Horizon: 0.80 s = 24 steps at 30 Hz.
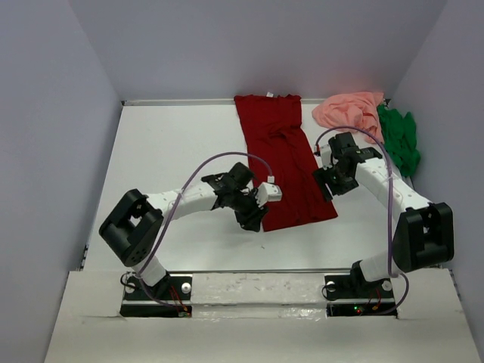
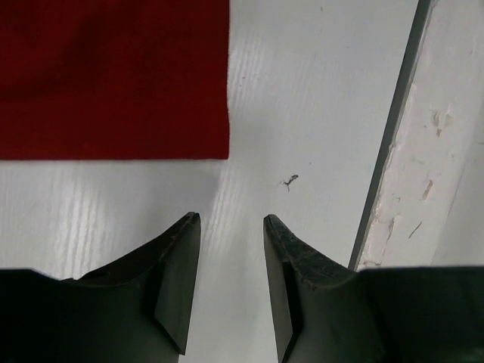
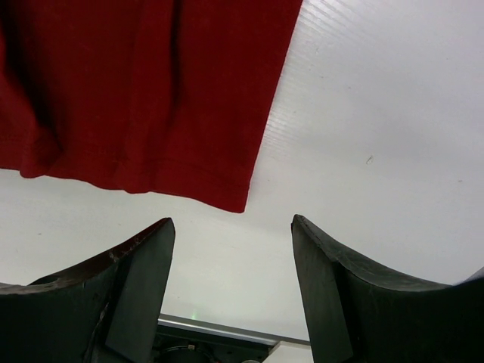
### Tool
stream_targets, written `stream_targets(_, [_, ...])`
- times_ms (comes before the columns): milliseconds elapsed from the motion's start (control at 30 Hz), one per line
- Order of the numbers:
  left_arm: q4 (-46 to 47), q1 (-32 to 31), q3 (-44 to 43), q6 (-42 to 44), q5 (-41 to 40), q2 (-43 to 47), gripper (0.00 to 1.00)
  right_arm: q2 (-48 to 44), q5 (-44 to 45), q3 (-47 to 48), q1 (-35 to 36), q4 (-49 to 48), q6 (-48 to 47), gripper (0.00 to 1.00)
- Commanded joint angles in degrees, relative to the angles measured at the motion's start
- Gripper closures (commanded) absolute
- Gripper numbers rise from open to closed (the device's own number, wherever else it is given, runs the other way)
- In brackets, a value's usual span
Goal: Fold and stack the t-shirts
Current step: Grab the bottom of the folded rectangular tshirt with both arms
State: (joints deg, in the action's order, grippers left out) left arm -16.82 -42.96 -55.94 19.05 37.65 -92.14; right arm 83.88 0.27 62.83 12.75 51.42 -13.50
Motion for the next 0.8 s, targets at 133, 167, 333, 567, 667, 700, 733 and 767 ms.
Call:
stream_targets(133, [-0.3, -14.0, -2.3, 7.6, -15.1, -2.5, 0.52, -2.5, 2.6, -0.7, -0.3, -1.4, -0.3, 0.31])
stream_targets(167, [-0.9, -14.8, -3.0, 8.2, -17.2, -3.3, 0.52, -2.5, 2.7, -0.7, -0.3, -1.4, -0.3, 0.31])
stream_targets(333, [1.2, -16.9, -4.9, 9.3, -27.5, -6.5, 0.55, -2.5, 2.4, -0.9, -0.3, -1.5, -0.8, 0.31])
stream_targets(567, [5.1, -17.1, -5.1, 8.3, -40.0, -6.7, 0.57, -2.1, 3.1, -1.4, -0.3, -1.8, -1.9, 0.31])
stream_targets(667, [4.9, -17.1, -5.4, 8.1, -39.8, -5.9, 0.57, -2.4, 3.8, -1.8, -0.8, -2.2, -2.3, 0.31])
stream_targets(700, [4.7, -17.1, -5.4, 8.4, -38.9, -5.4, 0.57, -2.4, 3.9, -1.9, -0.8, -2.4, -2.6, 0.31])
stream_targets(733, [4.3, -17.2, -5.3, 8.3, -38.3, -4.8, 0.57, -2.5, 4.1, -2.0, -0.8, -2.5, -2.7, 0.31])
stream_targets(767, [4.1, -17.3, -5.2, 8.4, -35.8, -4.5, 0.57, -2.5, 4.3, -2.3, -0.8, -2.6, -2.8, 0.31])
